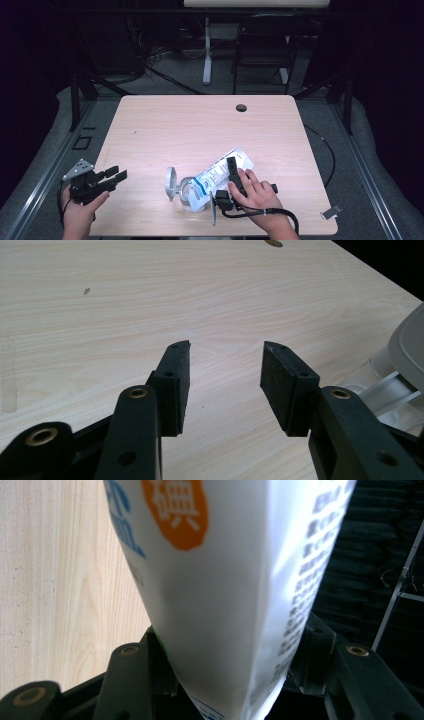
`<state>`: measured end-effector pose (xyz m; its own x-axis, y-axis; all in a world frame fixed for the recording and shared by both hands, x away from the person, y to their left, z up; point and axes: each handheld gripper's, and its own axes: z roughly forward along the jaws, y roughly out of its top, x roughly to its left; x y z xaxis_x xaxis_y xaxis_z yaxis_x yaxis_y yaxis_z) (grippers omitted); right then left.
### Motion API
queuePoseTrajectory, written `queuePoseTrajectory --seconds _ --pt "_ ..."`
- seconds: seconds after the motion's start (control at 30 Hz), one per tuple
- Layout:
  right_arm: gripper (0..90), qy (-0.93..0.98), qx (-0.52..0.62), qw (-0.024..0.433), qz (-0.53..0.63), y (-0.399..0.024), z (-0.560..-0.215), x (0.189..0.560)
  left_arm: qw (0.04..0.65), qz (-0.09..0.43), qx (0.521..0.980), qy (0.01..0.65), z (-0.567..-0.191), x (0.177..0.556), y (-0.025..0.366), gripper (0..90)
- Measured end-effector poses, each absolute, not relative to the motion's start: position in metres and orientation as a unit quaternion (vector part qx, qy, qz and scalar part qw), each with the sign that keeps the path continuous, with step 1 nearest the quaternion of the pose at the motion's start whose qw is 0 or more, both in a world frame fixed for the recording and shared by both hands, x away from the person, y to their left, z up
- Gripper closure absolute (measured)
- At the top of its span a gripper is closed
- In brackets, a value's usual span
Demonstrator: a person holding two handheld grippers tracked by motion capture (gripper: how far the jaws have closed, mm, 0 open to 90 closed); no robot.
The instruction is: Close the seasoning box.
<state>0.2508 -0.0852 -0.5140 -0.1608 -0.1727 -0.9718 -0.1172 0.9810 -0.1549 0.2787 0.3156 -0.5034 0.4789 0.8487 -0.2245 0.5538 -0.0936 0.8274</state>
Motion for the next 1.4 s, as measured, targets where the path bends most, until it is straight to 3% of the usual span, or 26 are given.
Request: queuePoseTrajectory --seconds 1.4 --pt "50.4 0.758 -0.1 0.644 -0.027 -0.085 -0.5127 0.2513 0.465 0.158 0.722 0.487 -0.5045 0.2794 0.3165 55.6"
